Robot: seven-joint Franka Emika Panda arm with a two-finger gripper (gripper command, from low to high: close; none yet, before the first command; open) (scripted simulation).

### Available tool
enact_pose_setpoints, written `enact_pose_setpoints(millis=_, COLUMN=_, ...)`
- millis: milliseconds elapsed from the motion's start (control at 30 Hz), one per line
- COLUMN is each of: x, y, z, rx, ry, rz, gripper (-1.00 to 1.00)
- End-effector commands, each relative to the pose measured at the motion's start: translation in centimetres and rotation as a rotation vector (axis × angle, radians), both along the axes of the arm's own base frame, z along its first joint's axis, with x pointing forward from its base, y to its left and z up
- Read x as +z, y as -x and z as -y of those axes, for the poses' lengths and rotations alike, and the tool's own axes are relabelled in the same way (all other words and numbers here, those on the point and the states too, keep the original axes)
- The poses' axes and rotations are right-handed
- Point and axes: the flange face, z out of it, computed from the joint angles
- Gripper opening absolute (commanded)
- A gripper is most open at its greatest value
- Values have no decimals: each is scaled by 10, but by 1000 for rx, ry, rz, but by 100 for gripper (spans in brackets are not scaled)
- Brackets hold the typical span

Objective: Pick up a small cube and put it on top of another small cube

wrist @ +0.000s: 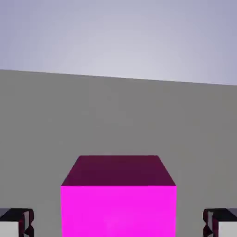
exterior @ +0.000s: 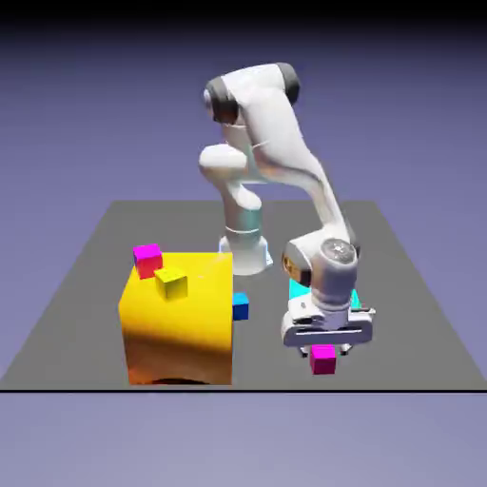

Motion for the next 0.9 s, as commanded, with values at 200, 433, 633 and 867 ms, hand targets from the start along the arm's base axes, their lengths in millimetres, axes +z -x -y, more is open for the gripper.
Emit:
enact_pose_setpoints(millis=200, x=97, y=-28, z=16, rx=-19, ry=9, rz=36, gripper=-100)
enact_pose_setpoints(millis=433, x=232, y=-63, z=189, rx=-391, ry=57, rz=93, gripper=-100)
enact_pose_setpoints(millis=633, x=336, y=-4, z=337, rx=-773, ry=5, rz=94, gripper=-100)
enact_pose_setpoints(millis=867, x=327, y=71, z=412, rx=-1087, ry=0, rz=0, gripper=-100)
